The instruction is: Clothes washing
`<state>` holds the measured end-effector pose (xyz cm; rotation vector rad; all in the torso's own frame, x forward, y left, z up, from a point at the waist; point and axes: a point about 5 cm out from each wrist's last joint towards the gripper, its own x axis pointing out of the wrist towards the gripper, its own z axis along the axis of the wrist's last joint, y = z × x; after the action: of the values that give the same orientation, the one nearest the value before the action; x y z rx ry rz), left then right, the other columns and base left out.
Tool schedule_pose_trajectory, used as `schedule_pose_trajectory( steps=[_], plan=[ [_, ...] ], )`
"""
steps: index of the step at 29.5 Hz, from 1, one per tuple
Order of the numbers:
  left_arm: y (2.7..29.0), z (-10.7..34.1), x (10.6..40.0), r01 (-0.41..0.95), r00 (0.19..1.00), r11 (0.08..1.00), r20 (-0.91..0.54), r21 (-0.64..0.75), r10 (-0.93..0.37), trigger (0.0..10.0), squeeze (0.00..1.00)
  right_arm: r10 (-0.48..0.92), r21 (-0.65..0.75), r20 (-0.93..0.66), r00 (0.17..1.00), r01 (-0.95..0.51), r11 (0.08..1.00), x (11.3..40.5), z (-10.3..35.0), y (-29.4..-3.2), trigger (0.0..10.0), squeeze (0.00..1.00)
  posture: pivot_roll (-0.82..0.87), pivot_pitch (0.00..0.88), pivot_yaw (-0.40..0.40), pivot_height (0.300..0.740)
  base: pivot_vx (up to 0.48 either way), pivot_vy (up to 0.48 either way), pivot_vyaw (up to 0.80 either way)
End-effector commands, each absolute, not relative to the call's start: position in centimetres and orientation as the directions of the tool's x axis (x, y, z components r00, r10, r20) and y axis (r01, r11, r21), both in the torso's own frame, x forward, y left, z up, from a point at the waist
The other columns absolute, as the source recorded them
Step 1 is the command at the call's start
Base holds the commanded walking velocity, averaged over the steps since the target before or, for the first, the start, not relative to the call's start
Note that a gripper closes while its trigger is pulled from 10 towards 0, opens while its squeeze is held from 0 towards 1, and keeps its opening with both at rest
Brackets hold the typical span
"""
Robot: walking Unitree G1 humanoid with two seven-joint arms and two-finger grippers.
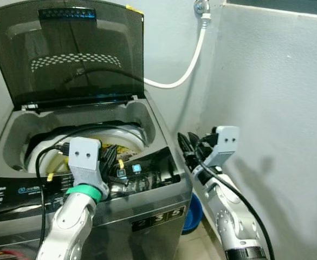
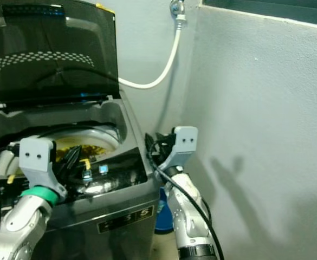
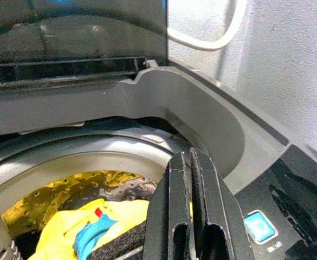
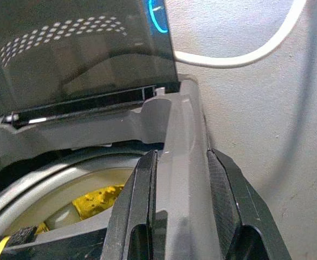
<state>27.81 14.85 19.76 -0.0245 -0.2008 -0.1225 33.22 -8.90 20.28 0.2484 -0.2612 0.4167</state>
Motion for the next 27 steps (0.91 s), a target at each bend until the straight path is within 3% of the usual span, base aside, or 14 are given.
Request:
schedule_pose_trajectory(
  steps=[1, 11, 27],
  plan=[
    [15.33, 19.94, 27.49, 0.095, 0.971, 0.995, 0.222, -0.009, -0.090, 10.0, 0.00, 0.380, 0.181, 0.297, 0.876, -0.443, 0.878, 33.12, 20.39, -8.51, 10.0, 0.00, 0.04, 0.003, -0.034, 0.740, 0.000, 0.000, 0.00],
    [15.06, 20.11, 27.46, 0.090, 0.968, 0.996, 0.236, -0.015, -0.083, 10.0, 0.00, 0.409, 0.177, 0.281, 0.868, -0.466, 0.867, 33.05, 20.52, -8.05, 10.0, 0.00, 0.03, 0.008, -0.036, 0.740, 0.000, 0.000, 0.00],
    [15.09, 20.29, 27.25, 0.080, 0.964, 0.996, 0.256, -0.042, -0.067, 10.0, 0.00, 0.417, 0.161, 0.274, 0.867, -0.469, 0.869, 32.73, 20.42, -8.28, 10.0, 0.00, 0.02, 0.008, -0.029, 0.740, 0.000, -0.461, 0.00]
  ],
)
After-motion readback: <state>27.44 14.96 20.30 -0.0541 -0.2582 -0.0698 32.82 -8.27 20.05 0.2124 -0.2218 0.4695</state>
